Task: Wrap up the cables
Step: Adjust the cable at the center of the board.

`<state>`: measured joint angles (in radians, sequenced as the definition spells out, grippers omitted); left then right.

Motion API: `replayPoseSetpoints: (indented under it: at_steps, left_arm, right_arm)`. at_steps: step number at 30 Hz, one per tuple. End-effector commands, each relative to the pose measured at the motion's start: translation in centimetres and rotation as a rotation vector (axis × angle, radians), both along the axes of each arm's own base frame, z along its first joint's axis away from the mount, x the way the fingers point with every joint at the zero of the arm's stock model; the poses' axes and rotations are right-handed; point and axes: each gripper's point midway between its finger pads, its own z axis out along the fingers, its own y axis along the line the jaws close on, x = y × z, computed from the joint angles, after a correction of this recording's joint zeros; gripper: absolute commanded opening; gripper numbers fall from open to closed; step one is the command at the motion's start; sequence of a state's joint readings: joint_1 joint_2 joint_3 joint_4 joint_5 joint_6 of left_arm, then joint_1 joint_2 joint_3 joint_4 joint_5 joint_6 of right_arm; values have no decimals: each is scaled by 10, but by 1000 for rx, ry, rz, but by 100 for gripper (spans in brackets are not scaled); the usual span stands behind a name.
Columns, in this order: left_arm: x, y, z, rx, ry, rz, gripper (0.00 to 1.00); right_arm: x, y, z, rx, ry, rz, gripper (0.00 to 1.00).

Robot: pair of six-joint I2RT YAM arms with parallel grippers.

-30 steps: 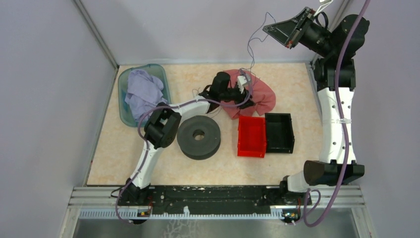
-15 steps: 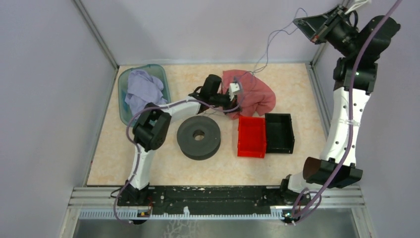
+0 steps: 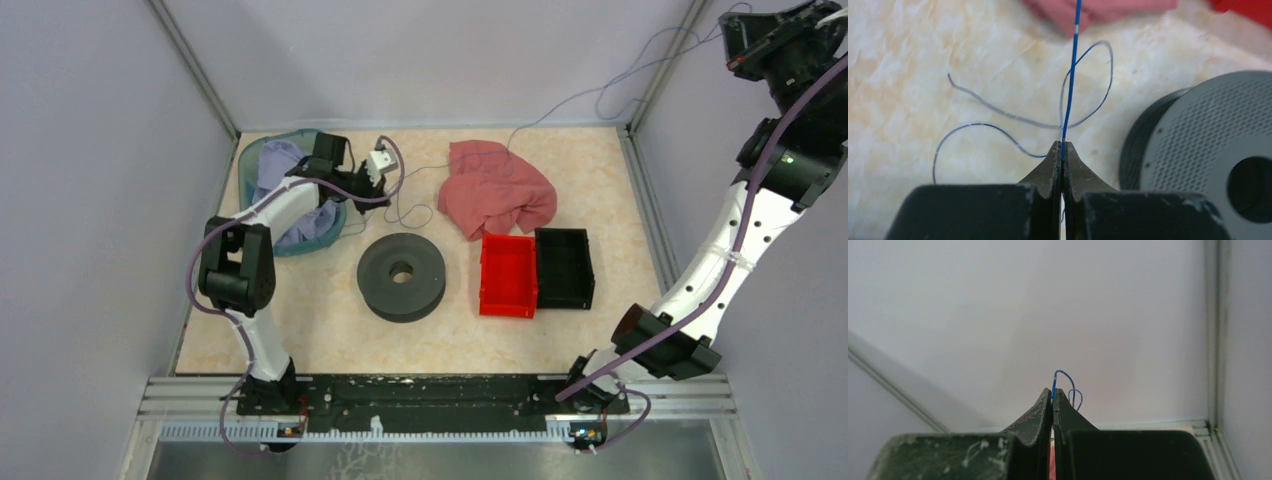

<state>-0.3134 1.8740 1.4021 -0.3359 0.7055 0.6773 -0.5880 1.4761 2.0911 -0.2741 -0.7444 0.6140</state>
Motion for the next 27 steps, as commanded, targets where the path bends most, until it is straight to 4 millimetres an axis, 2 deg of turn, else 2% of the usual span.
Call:
replayPoseSetpoints:
  at_steps: [1,5,8,16,23,27]
  left_arm:
    - [10,39,-4,42,-9,69,0]
    - [39,59,-2,15,-4,207,0]
    - [56,63,1,-18,18,281,0]
    - [87,65,-11,-48,85,433,0]
    - [110,84,-29,-18,100,553,0]
    - [123,90,-29,-46,111,600,0]
  right_arm:
    - [-11,-35,20,-55,-62,-136,0]
    - [-18,-49,25,-75,-74,-188,0]
    - [-26,-58,31,-85,-85,-219,0]
    - [-40,-60,50,-137,-119,-270,0]
    - [-69,-96,71,-114,-161,-347,0]
    - [-79,-105,75,-106,-173,-354,0]
